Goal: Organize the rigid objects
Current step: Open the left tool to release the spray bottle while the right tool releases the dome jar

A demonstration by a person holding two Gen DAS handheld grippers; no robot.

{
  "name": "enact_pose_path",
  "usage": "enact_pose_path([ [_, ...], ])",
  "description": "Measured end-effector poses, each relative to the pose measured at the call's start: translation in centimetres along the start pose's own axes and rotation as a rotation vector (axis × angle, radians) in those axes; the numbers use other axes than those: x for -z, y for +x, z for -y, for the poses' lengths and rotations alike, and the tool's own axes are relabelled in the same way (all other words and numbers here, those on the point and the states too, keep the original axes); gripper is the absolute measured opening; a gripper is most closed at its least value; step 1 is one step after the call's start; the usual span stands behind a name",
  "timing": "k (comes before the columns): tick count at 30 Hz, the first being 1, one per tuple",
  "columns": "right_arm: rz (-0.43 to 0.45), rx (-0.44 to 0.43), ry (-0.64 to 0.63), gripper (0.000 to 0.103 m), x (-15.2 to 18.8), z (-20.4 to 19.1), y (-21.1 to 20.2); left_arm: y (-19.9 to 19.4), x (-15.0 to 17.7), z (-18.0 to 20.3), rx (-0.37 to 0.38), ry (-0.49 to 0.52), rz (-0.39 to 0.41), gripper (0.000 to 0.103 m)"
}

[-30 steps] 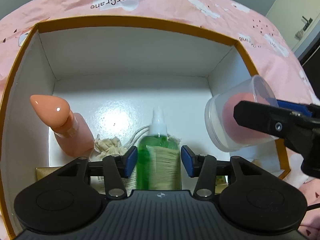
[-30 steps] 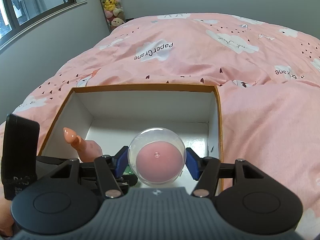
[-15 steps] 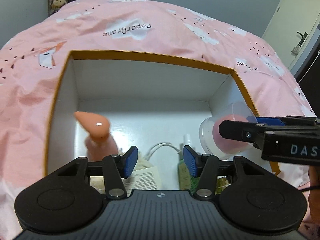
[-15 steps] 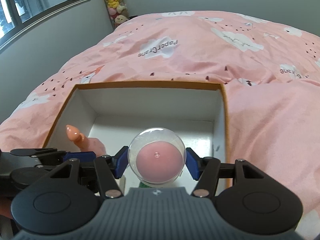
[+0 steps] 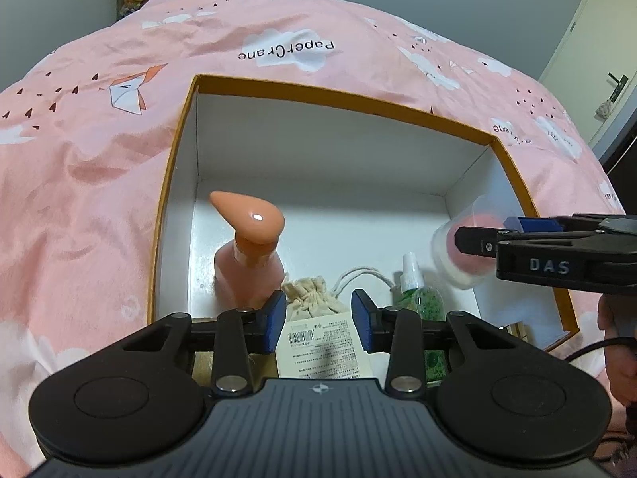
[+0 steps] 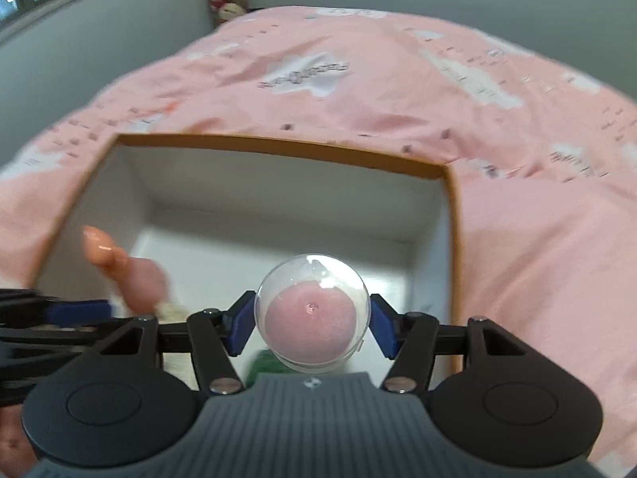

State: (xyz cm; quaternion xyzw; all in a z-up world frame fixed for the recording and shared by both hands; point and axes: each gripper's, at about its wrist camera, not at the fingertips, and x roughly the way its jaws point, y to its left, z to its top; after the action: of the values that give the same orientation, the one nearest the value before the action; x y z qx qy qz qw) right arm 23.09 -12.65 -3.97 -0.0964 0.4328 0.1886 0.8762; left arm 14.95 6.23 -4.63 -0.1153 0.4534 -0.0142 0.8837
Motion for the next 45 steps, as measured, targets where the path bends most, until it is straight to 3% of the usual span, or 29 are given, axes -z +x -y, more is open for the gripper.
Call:
enact_pose_path([
  [3,-0.028,0.039,-0.041,0.06,0.3,0.2,0.6,0.2,0.1,0.1,0.004,0.0,-0.005,0.044],
  [9,-0.101,0.01,-0.076,0.06,1.5,-0.3,1.7,0.4,0.2,0.2,0.01,-0.006,-0.016,0.043],
  [15,-0.17,-0.104,0.013,0.06,1.4,0.0,2.7,0.5,0.3,0.2,0.004,-0.005,-0.022,0.044],
  [27,-0.27,-0.132,0.025,0.06,1.7,-0.1,3.6,0.6,0.8,0.7,0.018,0.006,-0.022,0.044],
  [37,-0.254,-0.107,0.015,0.06,2.0,-0.5,3.7,0.3,0.9,0.9,0.011,0.011,-0.016,0.044],
  [40,-0.23,-0.092,0.004,0.073,2.2,-0.9,3.1,-0.1,1.0,1.1,0.015,0.013,-0.002,0.046],
  [45,-0.155,-0.062,-0.036,0.074,1.8,-1.4,1.0,-1.3,1.2,1.6,0.024,0.031,0.045,0.048],
])
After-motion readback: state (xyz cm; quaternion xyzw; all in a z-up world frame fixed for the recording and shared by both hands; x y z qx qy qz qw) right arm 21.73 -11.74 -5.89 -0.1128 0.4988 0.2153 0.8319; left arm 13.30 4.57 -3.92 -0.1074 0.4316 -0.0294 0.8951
